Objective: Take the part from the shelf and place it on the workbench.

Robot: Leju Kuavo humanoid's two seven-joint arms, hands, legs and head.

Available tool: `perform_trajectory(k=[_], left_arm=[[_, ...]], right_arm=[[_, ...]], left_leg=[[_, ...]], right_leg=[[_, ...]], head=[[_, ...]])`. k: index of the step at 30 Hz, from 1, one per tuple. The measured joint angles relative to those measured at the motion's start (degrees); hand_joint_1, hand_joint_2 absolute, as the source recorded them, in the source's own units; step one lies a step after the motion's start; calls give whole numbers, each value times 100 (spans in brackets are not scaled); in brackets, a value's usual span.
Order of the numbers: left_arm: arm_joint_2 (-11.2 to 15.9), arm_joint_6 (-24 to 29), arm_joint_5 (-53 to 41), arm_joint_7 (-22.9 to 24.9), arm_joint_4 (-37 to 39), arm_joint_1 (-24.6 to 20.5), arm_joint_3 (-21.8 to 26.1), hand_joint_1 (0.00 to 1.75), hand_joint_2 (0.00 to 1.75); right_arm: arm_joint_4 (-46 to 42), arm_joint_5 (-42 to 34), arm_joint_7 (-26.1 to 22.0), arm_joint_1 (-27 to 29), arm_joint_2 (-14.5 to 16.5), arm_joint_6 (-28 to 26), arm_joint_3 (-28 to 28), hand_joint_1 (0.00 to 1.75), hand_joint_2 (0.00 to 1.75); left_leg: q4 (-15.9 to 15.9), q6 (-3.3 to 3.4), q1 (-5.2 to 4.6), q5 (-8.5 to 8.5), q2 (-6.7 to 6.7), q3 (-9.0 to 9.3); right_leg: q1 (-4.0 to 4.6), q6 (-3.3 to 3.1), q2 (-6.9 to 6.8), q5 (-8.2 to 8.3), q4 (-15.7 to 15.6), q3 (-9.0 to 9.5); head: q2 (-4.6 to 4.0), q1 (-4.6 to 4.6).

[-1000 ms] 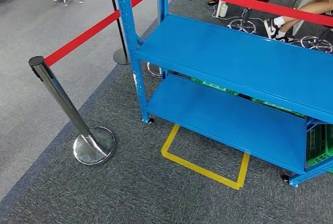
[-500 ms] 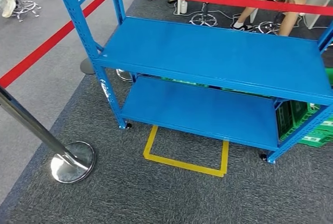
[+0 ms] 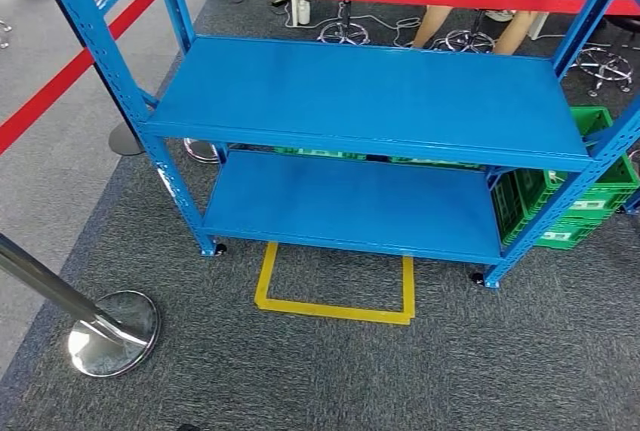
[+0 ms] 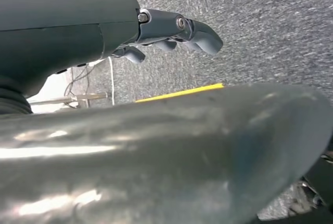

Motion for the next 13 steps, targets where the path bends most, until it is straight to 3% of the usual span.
perform_trajectory(k=[1,5,8,12,13], left_arm=[[-6,13,10,-4,0,0,10,0,0],[-12,36,22,-8,0,3,59,0,175],[-19,10,109,1,0,1,103,0,175],[-33,-26,281,-122,0,4,231,0,175],[-37,-21,285,-141,0,5,245,0,175]], right_arm=[[0,-32,3,-9,5,-12,-16,0,0],[1,-135,4,-21,35,0,-89,0,0],[1,-350,-16,-28,49,-4,-211,0,0],[0,-108,-661,-11,54,-44,-237,0,175],[0,-54,-784,-9,55,-11,-225,0,175]], left_leg=[[12,3,-14,-5,3,0],[-17,59,-27,31,0,-1],[-65,2,-20,62,0,1],[-88,-84,-10,83,0,-6],[-88,-92,-9,85,0,-7]], right_leg=[[2,-15,-16,23,-130,73],[15,-33,-2,37,-154,69],[27,-76,-1,35,-152,50],[40,-107,-1,44,-149,35],[41,-110,-1,45,-149,34]], head=[[0,-3],[0,-8],[0,-7],[0,-5],[0,-5]])
